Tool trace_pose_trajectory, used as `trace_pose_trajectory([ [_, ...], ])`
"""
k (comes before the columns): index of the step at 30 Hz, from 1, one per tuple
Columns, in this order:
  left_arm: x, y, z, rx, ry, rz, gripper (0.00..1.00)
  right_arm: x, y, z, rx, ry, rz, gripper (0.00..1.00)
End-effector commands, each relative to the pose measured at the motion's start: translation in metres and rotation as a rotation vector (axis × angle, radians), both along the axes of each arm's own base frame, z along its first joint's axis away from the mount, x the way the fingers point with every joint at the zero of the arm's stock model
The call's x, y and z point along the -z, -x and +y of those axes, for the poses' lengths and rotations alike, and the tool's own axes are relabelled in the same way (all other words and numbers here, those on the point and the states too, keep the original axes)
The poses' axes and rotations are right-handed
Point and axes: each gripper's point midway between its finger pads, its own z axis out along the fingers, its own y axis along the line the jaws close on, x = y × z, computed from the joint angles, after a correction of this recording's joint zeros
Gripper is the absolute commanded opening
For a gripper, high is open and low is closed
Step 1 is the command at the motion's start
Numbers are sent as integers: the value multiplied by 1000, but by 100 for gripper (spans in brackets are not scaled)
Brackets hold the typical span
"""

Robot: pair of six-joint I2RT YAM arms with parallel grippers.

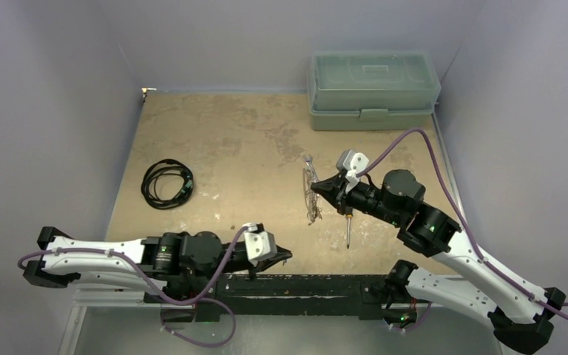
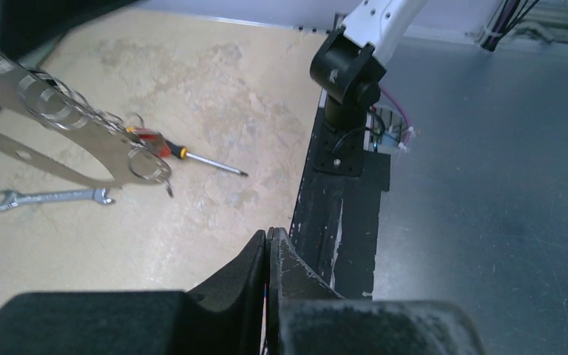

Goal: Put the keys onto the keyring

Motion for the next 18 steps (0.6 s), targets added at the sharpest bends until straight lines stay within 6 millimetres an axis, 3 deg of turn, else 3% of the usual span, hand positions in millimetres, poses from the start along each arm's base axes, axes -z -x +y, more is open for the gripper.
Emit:
trace_pose_trajectory([
  [1, -43, 2, 18, 58, 109, -109, 0, -37, 35, 20, -242, -80, -90, 0],
  [4, -62, -1, 33, 39, 167, -113, 0, -38, 52, 28, -352, -90, -100, 0],
  [8, -81, -4, 47, 5, 214, -73, 0, -30, 55, 36, -374, -74, -117, 0],
  [12, -93, -9, 56, -46, 214, -3, 0, -13, 60, 50, -363, 7, -162, 0],
  [18, -108, 3, 59, -6, 201, 80, 0, 10, 66, 63, -357, 112, -220, 0],
])
